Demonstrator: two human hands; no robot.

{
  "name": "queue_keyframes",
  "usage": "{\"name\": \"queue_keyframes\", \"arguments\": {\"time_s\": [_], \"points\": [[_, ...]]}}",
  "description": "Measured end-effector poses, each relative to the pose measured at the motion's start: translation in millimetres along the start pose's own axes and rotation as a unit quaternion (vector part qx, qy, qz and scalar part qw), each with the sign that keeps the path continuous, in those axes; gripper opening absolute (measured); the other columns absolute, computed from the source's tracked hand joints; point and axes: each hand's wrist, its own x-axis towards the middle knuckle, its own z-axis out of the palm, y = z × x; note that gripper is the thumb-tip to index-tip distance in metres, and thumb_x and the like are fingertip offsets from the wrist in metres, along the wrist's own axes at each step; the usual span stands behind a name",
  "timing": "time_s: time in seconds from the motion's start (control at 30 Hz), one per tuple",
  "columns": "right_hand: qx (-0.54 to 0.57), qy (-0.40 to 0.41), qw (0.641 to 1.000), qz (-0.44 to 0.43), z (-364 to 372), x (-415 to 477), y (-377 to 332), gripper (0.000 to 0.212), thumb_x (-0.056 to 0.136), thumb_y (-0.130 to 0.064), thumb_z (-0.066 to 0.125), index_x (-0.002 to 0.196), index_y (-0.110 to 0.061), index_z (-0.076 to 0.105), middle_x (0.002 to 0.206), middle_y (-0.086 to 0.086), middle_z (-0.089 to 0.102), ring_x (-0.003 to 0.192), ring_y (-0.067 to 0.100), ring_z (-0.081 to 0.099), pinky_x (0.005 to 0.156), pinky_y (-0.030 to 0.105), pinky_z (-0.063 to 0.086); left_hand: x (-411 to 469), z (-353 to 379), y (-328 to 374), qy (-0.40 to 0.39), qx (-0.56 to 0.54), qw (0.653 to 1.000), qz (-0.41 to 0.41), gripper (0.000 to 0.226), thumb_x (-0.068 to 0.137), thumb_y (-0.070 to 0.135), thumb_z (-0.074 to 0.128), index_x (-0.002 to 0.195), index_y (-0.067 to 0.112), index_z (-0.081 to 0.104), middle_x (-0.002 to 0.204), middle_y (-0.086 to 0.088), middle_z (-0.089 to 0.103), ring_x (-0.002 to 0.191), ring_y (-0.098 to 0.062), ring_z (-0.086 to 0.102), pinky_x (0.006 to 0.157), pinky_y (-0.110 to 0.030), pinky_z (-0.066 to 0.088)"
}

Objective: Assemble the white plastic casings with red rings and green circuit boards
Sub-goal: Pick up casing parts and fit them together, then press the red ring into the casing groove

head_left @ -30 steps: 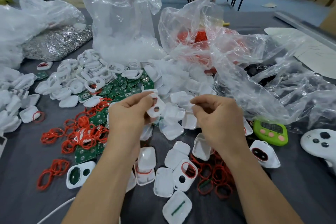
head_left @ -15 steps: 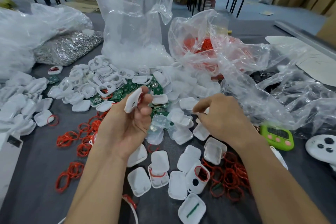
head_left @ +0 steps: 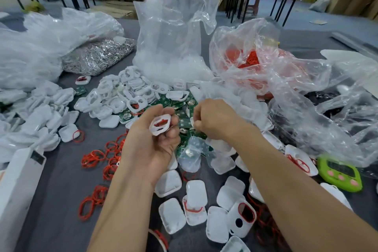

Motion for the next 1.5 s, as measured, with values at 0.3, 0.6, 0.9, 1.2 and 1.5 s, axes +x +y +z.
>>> {"name": "queue_keyframes", "arguments": {"time_s": [0.3,0.6,0.9,1.2,1.5], "points": [[0.132,0.091,0.987,0.007,0.8,-31.2,3.2,0.027,0.086,-0.004,0.066,0.086,-0.027,0.079,0.081,-0.013,0.073,0.073,0.001,0.066,0.069,0.014,0.053,-4.4,-5.2,10.6,-0.014,-0.099,0.995,-0.003,0.058,0.103,0.052,0.044,0.075,0.008,0.068,0.073,-0.008,0.053,0.059,-0.017,0.052,0.041,-0.016,0.045],[0.108,0.001,0.988,-0.11,28.1,-32.3,-36.6,0.013,0.088,-0.017,0.069,0.101,-0.018,0.07,0.084,-0.006,0.054,0.082,0.02,0.053,0.072,0.029,0.038,-4.4,-20.6,22.1,-0.004,-0.111,0.993,0.041,0.054,0.105,0.051,0.037,0.079,0.011,0.064,0.073,-0.005,0.05,0.049,-0.01,0.044,0.034,-0.011,0.025],[0.251,0.217,0.943,0.022,12.3,-76.8,25.9,0.03,0.087,-0.014,0.073,0.105,-0.038,0.078,0.099,-0.024,0.071,0.077,-0.019,0.061,0.071,-0.003,0.04,-3.0,0.5,-2.9,-0.004,0.062,0.998,-0.003,0.056,0.106,0.041,0.043,0.071,0.009,0.073,0.071,-0.006,0.055,0.045,-0.012,0.044,0.03,-0.015,0.023],[0.085,0.462,0.864,0.183,-61.7,-115.0,149.8,0.036,0.084,0.0,0.05,0.099,-0.01,0.081,0.092,0.009,0.078,0.08,0.025,0.069,0.073,0.028,0.05,-4.2,31.2,-63.0,-0.002,0.198,0.979,-0.038,0.048,0.106,0.046,0.045,0.103,0.005,0.07,0.071,-0.006,0.068,0.05,-0.015,0.055,0.038,-0.02,0.038],[-0.107,0.006,0.974,0.197,-56.2,-55.5,180.1,0.013,0.095,0.002,0.047,0.087,0.0,0.057,0.093,0.014,0.058,0.093,0.035,0.063,0.074,0.035,0.044,-1.2,34.9,-67.7,0.015,0.238,0.971,-0.027,0.046,0.104,0.047,0.048,0.106,0.004,0.064,0.078,-0.009,0.076,0.049,-0.016,0.058,0.044,-0.023,0.042]]}}
